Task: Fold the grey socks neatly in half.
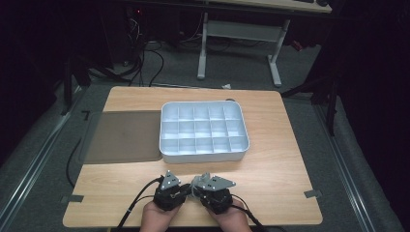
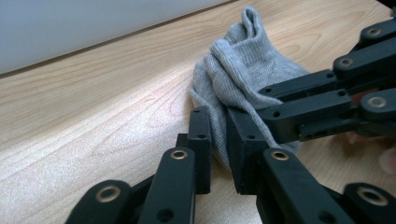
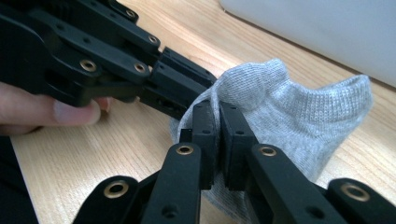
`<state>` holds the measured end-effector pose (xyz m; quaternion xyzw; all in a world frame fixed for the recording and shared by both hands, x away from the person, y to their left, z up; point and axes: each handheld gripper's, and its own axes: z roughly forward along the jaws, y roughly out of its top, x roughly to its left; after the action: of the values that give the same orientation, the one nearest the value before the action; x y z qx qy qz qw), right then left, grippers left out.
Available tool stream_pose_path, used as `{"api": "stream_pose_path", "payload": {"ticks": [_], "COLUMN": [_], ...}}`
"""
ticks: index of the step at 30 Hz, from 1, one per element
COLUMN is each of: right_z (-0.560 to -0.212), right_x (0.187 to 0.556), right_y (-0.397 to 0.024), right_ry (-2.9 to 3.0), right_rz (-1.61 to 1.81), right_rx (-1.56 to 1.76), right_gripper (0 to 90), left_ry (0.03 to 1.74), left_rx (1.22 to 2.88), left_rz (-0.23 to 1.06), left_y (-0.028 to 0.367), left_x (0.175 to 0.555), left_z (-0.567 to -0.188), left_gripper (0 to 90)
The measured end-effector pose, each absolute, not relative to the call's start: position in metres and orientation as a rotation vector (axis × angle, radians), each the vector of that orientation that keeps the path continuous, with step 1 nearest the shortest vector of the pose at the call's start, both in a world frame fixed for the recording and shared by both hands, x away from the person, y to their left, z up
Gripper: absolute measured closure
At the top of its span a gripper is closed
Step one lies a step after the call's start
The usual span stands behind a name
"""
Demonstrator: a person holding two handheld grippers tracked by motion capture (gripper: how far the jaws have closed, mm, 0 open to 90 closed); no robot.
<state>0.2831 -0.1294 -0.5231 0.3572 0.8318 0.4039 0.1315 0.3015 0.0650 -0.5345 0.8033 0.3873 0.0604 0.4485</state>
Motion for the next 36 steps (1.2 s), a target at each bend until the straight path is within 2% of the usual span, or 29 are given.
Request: {"api": "stream_pose_path", "payload": {"ticks": [5,7,13,15,19,25,27,29,32,36], "right_z": [-0.526,-0.526,-0.527,-0.528,-0.528,-0.528,-0.528,-0.525,-0.517,-0.497], "right_x": [0.283,0.283,0.283,0.283,0.282,0.282,0.282,0.281,0.279,0.281], "right_y": [-0.128,-0.128,-0.128,-0.128,-0.127,-0.128,-0.129,-0.132,-0.138,-0.152], "right_ry": [2.422,2.422,2.42,2.42,2.418,2.421,2.428,2.437,2.414,2.315], "right_rz": [1.154,1.155,1.162,1.164,1.164,1.174,1.197,1.221,1.27,1.319], "right_rx": [1.023,1.022,1.019,1.021,1.02,1.011,1.009,1.002,0.991,0.996], "right_gripper": [87.4,87.4,87.4,87.4,87.3,86.7,81.6,78.7,79.3,84.5], "left_ry": [0.96,0.953,0.904,0.862,0.837,0.893,0.9,0.901,0.902,0.895], "left_rx": [1.966,1.929,1.865,1.855,1.88,1.929,1.936,1.939,1.938,1.938], "left_rz": [0.146,0.182,0.24,0.244,0.211,0.205,0.204,0.202,0.201,0.202], "left_y": [0.071,0.078,0.078,0.067,0.052,0.055,0.056,0.056,0.056,0.055], "left_x": [0.299,0.297,0.297,0.298,0.3,0.308,0.31,0.31,0.311,0.311], "left_z": [-0.532,-0.526,-0.513,-0.507,-0.512,-0.524,-0.527,-0.529,-0.53,-0.531], "left_gripper": [78.9,78.7,85.8,87.3,88.1,89.9,90.0,90.0,90.0,89.9]}}
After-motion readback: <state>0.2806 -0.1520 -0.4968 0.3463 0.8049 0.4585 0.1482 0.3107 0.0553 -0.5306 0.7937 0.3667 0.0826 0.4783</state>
